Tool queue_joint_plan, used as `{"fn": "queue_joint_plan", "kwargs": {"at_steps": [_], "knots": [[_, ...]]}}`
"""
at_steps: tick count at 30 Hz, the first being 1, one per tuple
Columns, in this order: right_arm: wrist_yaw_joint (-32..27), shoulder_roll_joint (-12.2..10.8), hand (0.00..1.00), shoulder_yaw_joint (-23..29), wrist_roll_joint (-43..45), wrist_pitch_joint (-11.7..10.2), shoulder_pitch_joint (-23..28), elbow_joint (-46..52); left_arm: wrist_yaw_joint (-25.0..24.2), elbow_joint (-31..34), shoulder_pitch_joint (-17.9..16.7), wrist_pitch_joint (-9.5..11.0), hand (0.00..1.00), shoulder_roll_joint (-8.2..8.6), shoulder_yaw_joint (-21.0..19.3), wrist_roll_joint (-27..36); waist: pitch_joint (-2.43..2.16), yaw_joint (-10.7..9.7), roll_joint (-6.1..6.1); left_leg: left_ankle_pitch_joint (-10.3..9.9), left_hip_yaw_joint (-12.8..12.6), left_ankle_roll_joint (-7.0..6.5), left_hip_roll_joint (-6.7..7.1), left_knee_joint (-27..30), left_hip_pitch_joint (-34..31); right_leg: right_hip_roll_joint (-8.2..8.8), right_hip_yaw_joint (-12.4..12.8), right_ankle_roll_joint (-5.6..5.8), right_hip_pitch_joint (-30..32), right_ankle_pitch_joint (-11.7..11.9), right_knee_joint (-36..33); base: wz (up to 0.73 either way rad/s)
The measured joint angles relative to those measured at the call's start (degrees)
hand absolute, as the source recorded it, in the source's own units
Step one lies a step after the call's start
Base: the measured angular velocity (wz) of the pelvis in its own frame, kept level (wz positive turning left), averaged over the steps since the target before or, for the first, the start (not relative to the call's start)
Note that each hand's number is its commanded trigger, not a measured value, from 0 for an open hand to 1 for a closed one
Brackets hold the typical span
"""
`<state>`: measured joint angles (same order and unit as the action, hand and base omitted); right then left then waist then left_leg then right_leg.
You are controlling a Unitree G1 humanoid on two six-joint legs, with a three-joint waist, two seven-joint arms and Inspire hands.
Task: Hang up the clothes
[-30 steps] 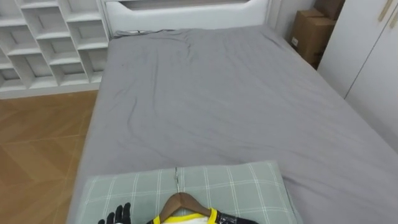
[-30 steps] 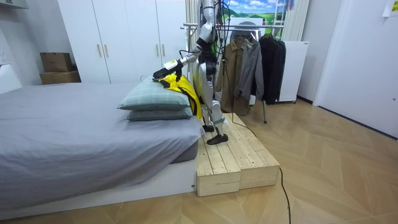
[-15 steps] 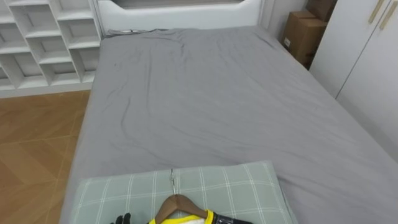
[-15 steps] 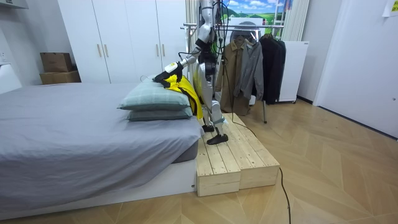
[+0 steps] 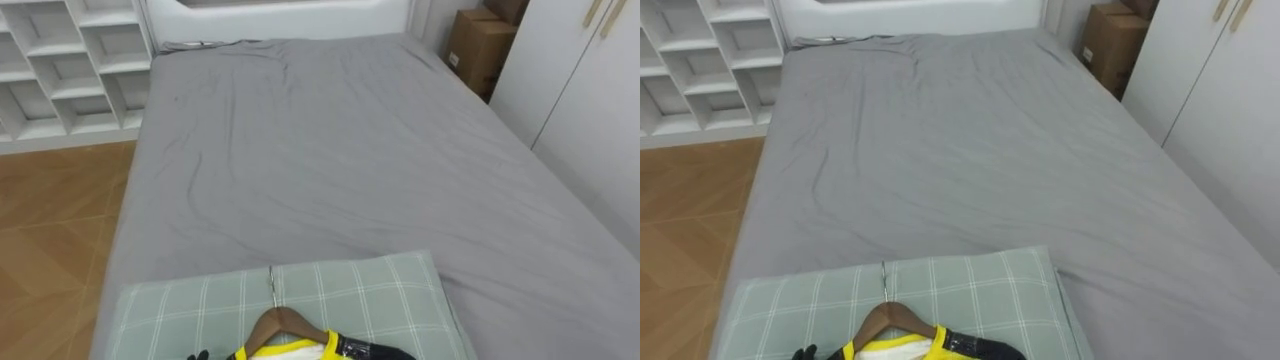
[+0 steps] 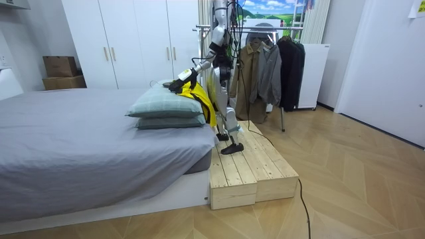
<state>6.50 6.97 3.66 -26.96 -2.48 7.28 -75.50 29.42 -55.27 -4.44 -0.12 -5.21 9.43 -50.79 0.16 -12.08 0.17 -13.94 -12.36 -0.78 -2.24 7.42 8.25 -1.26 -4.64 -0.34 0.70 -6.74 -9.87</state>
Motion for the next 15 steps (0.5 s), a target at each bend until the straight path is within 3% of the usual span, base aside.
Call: {"fn": "queue_joint_plan", "kwargs": {"at_steps": [15], "knots": [[0.4, 0.1, 0.00, -1.5, 0.8, 0.0, -0.6, -0.1, -0.6, 0.0, 0.1, 0.0, 0.00, -0.69, 0.2, 0.0, 0.17, 0.3, -1.04, 0.0, 0.0, 0.00, -0.02, 0.0, -0.7, 0.00, -0.1, -0.05, 0.6, 0.2, 0.1, 0.00]]}}
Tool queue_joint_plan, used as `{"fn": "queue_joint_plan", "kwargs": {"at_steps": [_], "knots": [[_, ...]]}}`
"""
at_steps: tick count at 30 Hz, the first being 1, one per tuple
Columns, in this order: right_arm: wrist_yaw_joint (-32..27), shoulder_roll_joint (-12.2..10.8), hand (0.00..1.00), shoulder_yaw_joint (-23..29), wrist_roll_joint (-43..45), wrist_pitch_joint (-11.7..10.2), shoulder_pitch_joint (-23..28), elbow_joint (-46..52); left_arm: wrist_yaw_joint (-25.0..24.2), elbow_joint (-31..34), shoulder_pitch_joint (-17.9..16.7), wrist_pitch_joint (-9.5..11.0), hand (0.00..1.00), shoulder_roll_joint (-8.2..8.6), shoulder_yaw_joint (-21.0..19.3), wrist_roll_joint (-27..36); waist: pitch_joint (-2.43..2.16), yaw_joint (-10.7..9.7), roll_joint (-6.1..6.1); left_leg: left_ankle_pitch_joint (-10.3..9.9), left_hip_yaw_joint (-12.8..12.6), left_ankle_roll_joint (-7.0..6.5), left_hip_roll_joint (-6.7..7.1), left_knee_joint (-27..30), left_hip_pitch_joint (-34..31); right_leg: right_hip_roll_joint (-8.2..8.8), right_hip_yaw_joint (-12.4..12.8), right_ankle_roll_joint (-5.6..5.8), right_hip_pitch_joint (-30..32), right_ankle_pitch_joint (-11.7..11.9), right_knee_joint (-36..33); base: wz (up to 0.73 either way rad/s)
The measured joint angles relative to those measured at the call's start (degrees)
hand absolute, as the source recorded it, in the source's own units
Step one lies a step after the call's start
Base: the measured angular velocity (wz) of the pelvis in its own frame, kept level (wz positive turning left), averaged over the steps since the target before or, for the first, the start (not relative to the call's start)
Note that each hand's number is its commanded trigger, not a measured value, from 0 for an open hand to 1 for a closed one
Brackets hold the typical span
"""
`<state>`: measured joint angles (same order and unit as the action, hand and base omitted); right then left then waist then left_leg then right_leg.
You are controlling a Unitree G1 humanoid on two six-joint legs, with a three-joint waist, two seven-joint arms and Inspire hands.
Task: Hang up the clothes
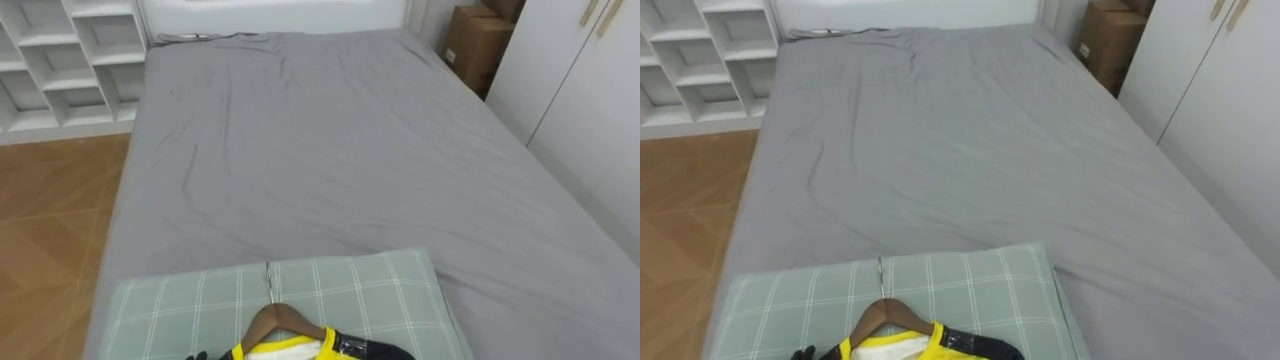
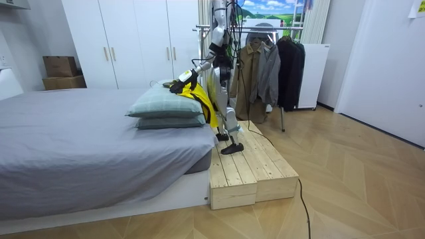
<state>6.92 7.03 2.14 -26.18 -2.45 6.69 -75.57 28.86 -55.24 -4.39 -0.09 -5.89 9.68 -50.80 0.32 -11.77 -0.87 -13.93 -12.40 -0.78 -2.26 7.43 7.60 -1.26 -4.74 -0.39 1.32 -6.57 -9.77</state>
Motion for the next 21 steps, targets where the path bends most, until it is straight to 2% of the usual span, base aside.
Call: {"fn": "queue_joint_plan", "kwargs": {"at_steps": [8, 15, 21], "knots": [[-0.7, 0.2, 0.00, -1.6, -0.1, 0.0, -1.1, -1.1, -1.0, -0.5, 1.5, 0.2, 0.00, -0.34, 0.0, 1.2, 0.16, 1.2, -0.16, 0.0, 0.0, 0.00, -0.08, 0.0, -0.2, -0.08, 0.0, -0.07, 0.1, 0.1, 0.1, 0.00], [-2.0, 0.5, 0.00, -4.9, -1.2, 0.0, -2.2, -1.3, -1.0, -1.3, 2.9, 0.2, 0.00, -0.48, 0.7, 4.0, 0.12, 1.2, -0.28, 0.0, -0.1, -0.04, -0.11, 0.3, -1.7, -0.04, 0.0, -0.11, 1.6, 0.5, 0.0, 0.00], [-2.4, 0.5, 0.00, -5.2, -3.4, 0.1, -3.1, -2.6, -0.9, -4.7, 6.2, 0.3, 0.00, -0.20, -0.7, 4.0, 0.12, 1.2, 0.00, 0.2, -0.3, -0.29, -0.16, 0.6, -3.4, -0.02, 0.0, -0.27, 3.2, 1.1, 0.0, -0.01]]}}
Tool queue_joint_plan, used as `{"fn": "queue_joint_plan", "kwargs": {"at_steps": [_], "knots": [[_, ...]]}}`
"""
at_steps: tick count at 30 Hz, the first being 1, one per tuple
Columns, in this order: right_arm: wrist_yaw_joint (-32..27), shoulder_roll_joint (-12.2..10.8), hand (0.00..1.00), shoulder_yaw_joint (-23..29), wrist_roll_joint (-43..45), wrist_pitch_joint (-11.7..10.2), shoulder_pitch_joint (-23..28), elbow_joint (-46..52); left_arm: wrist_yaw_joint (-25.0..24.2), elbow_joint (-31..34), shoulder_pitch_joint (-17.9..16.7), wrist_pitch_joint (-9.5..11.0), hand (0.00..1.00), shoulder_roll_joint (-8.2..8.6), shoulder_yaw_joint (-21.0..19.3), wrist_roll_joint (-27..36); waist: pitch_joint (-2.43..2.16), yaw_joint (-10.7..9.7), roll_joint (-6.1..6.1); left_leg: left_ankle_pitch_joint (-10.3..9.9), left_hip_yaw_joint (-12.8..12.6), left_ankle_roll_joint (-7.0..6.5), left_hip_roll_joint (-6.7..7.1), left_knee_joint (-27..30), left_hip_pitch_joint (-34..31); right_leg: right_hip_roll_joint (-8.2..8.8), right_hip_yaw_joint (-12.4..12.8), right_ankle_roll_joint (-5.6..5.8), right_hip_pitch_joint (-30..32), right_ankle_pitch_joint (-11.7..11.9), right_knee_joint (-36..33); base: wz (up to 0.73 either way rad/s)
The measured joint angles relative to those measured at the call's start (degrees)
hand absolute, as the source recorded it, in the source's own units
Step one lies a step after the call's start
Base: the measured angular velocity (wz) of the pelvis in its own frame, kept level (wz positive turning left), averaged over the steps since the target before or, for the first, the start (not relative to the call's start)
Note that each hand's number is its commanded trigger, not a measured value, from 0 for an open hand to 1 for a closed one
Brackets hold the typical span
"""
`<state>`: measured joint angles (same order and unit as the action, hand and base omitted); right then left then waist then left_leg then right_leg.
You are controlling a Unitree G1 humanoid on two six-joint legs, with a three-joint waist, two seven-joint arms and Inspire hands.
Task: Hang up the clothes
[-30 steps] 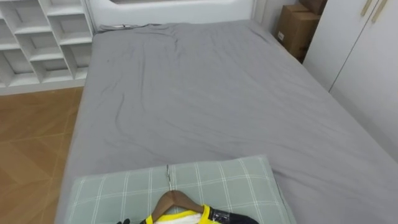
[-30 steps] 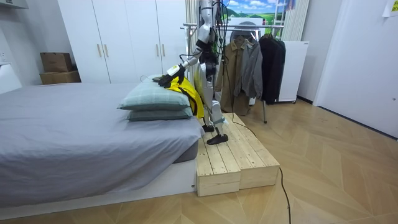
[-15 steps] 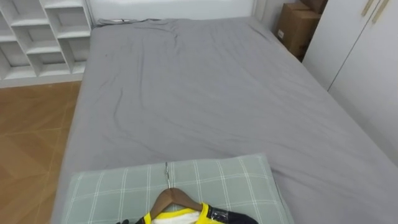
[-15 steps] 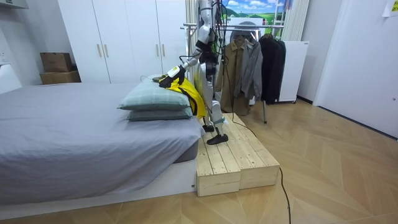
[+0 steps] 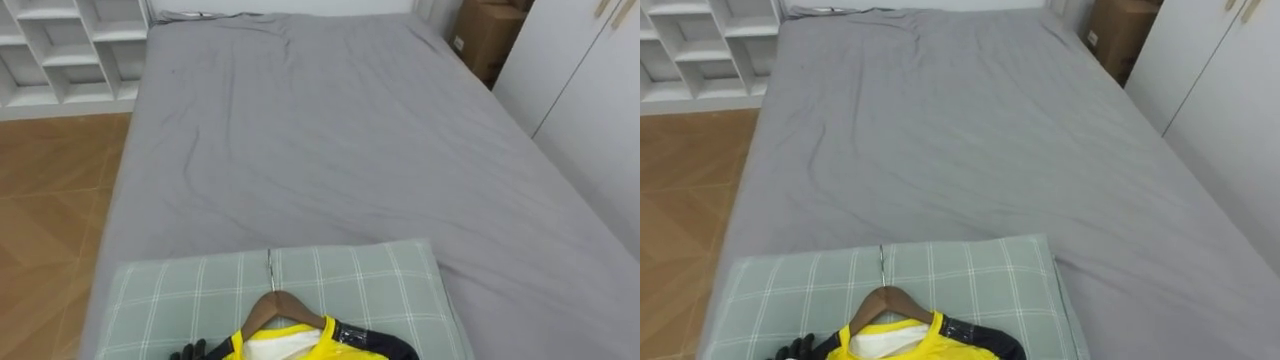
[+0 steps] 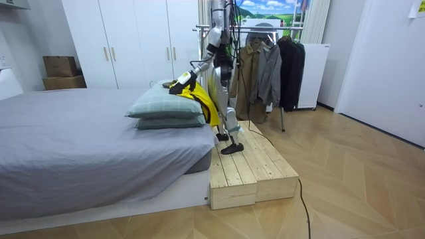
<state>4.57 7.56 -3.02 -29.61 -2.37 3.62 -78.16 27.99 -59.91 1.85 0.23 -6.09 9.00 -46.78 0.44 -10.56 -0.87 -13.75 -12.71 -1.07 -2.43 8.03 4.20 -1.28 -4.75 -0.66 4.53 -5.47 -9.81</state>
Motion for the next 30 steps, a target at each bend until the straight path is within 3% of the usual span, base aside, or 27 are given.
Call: {"fn": "queue_joint_plan", "kwargs": {"at_steps": [3, 7, 11, 17, 23, 30], "knots": [[1.0, 0.0, 0.00, -0.1, -4.1, 0.0, 0.2, -0.3, 0.0, 0.0, 1.4, 0.0, 0.00, -0.16, 0.0, 0.2, -0.11, -0.1, 0.27, 0.0, 0.0, 0.00, -0.01, 0.8, -1.5, 0.05, 0.1, -0.10, 1.2, 0.4, -0.1, 0.00], [2.8, 0.0, 0.00, -0.2, -9.2, 0.3, -0.4, -2.1, 0.6, -2.8, 5.6, 0.1, 0.00, -0.57, -0.1, 5.6, 0.09, -0.2, 0.35, 0.2, -0.6, -0.21, 0.06, 1.5, -3.1, 0.18, 0.8, -0.17, 3.4, 0.7, -1.3, -0.08], [4.8, 0.0, 0.00, -0.2, -14.1, 1.1, -1.0, -3.4, 0.9, -5.4, 9.0, 0.5, 0.00, -0.92, -1.9, 6.7, 0.20, -0.6, 0.47, 0.4, -0.9, -0.41, 0.30, 1.8, -5.4, 0.47, 1.3, -0.23, 5.9, 0.9, -2.3, -0.04], [6.3, 0.1, 0.00, 0.4, -19.5, 2.5, -3.6, -5.5, 1.8, -6.4, 10.9, 0.6, 0.00, -1.10, -2.7, 6.8, 0.49, -1.6, 0.24, 1.6, -0.8, -0.85, 1.07, 1.9, -8.0, 1.31, 1.4, -0.15, 9.1, 1.2, -3.6, 0.02], [6.2, 0.1, 0.00, 0.5, -19.6, 2.7, -6.7, -6.7, 1.8, -6.8, 13.6, 0.6, 0.00, -1.47, -3.4, 9.1, 0.84, -1.7, -0.25, 1.9, -0.8, -1.20, 1.34, 3.7, -11.7, 2.10, 1.6, -0.15, 13.4, 1.1, -6.0, -0.01], [6.5, 0.1, 0.00, 0.5, -19.7, 3.2, -7.1, -6.7, 1.8, -7.7, 14.8, 0.6, 0.00, -1.45, -3.7, 9.1, 0.93, -1.8, -0.39, 2.1, -0.6, -1.29, 1.37, 3.7, -12.7, 2.23, 1.4, -0.15, 14.1, 1.1, -5.9, 0.02]]}}
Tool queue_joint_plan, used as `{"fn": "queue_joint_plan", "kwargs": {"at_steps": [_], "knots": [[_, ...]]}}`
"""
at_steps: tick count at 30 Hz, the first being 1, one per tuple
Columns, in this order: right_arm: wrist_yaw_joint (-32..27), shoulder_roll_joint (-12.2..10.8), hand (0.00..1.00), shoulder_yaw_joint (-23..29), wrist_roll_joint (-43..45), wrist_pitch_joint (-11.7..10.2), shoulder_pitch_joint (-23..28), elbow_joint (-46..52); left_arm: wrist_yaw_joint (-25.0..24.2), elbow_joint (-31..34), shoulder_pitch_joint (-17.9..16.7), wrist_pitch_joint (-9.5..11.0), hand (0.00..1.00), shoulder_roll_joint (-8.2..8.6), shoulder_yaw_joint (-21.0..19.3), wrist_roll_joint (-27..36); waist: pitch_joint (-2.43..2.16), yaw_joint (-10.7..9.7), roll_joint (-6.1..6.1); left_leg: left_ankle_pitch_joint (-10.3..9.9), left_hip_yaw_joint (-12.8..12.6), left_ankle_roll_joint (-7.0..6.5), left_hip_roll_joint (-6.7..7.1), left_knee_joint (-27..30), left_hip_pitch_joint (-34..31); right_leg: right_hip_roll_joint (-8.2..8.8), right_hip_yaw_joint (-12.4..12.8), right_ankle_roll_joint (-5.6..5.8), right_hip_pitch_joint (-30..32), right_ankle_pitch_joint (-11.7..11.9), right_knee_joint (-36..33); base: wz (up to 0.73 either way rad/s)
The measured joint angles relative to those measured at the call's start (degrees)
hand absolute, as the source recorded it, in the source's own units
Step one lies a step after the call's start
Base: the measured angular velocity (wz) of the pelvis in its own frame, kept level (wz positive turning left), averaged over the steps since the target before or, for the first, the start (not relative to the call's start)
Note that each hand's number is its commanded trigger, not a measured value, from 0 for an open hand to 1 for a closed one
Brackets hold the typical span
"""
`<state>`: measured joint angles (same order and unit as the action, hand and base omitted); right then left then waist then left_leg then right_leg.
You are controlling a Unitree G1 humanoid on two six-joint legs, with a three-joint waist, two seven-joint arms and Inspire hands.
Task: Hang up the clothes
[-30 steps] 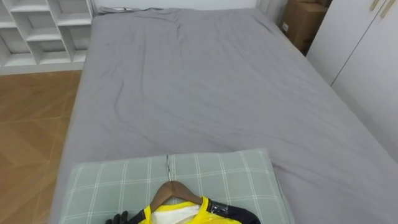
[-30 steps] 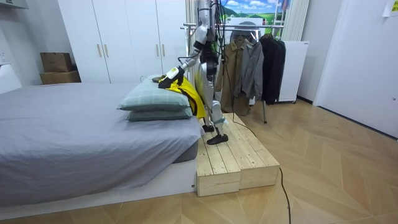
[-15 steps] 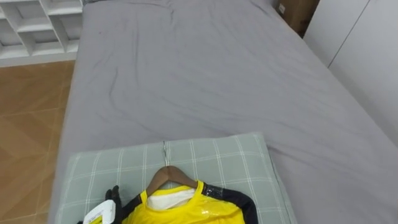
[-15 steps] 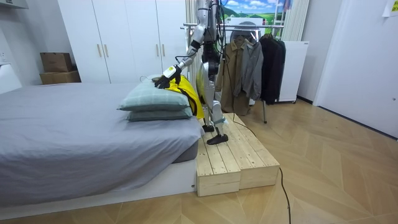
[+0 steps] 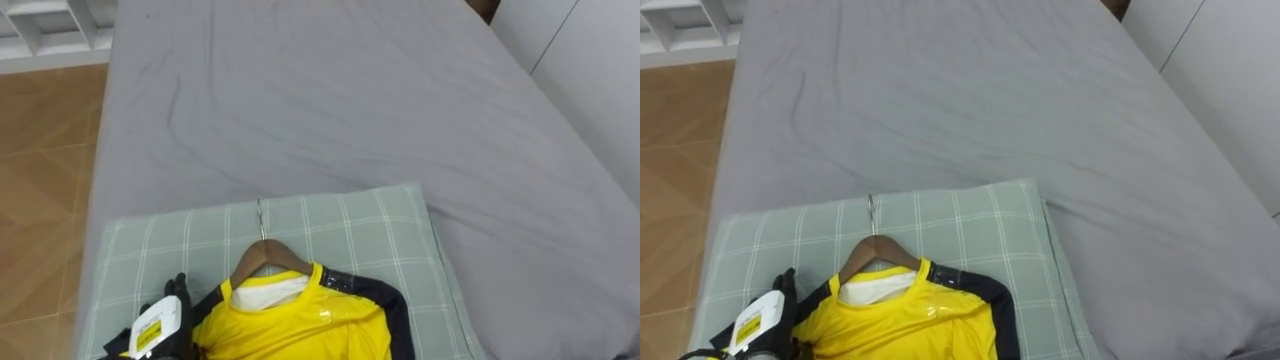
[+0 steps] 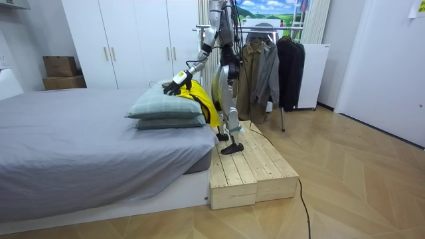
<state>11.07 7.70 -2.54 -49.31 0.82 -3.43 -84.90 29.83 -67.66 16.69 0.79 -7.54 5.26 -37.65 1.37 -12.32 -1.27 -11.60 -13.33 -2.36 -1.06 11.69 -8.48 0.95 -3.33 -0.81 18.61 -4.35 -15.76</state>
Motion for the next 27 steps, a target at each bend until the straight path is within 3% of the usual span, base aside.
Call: {"fn": "queue_joint_plan", "kwargs": {"at_steps": [7, 12, 19, 20, 21, 22, 27], "knots": [[0.4, 0.3, 0.00, -0.1, -2.0, 0.1, -0.1, -0.1, 0.0, -1.5, 1.8, 0.0, 0.00, 0.02, -0.1, 0.5, 0.00, 0.0, 0.07, 0.0, 0.6, 0.00, -0.02, 0.0, -0.9, 0.08, -0.6, -0.02, 0.5, 0.0, 0.2, 0.03], [0.4, 1.1, 0.00, 0.0, -7.0, 0.5, -0.8, -0.2, 0.0, -1.8, 2.4, 0.0, 0.00, 0.02, 0.1, 3.9, 0.30, -0.1, 0.70, 0.0, 0.8, 0.01, 0.01, 0.0, -0.9, 0.09, -0.6, -0.01, 0.5, 0.0, 0.0, 0.01], [1.6, 1.0, 0.00, 3.8, -16.6, 2.2, -2.4, -2.0, 1.0, -3.3, 3.1, -0.7, 0.01, 0.69, -0.6, 4.4, 0.48, -0.2, 0.06, 0.1, 0.2, 0.15, 0.02, 0.1, -0.7, -0.03, -0.3, -0.11, 0.6, -0.1, 0.0, -0.01], [1.6, 1.0, 0.00, 3.8, -17.6, 2.5, -2.4, -2.0, 1.0, -3.4, 3.1, -1.0, 0.50, 0.81, -0.7, 4.4, 0.45, -0.2, -0.14, 0.1, 0.0, 0.15, 0.03, 0.1, -0.7, -0.06, -0.2, -0.11, 0.6, -0.1, 0.0, -0.05], [1.6, 1.0, 0.00, 3.9, -18.0, 2.6, -2.4, -2.0, 1.0, -3.4, 3.1, -1.1, 0.92, 0.86, -0.7, 4.4, 0.42, -0.3, -0.23, 0.1, 0.0, 0.15, 0.06, 0.1, -0.7, -0.06, -0.2, -0.11, 0.6, -0.1, 0.1, 0.00], [1.7, 1.0, 0.00, 3.9, -18.1, 3.0, -2.4, -2.0, 1.0, -3.7, 3.3, -1.3, 1.00, 0.94, -0.7, 4.4, 0.38, -0.4, -0.43, 0.1, 0.0, 0.14, 0.31, 0.1, -0.4, -0.03, -0.1, -0.11, 0.6, -0.1, 0.0, 0.00], [1.7, 0.8, 0.00, 3.9, -18.2, 3.0, -2.7, -2.0, 2.3, -5.3, 3.9, -2.1, 1.00, 1.24, -0.7, 4.4, 0.30, -1.5, -0.68, 0.2, 0.0, -0.06, 0.55, 0.1, -0.2, 0.20, 0.0, -0.05, 0.4, -0.1, -0.1, 0.00]]}}
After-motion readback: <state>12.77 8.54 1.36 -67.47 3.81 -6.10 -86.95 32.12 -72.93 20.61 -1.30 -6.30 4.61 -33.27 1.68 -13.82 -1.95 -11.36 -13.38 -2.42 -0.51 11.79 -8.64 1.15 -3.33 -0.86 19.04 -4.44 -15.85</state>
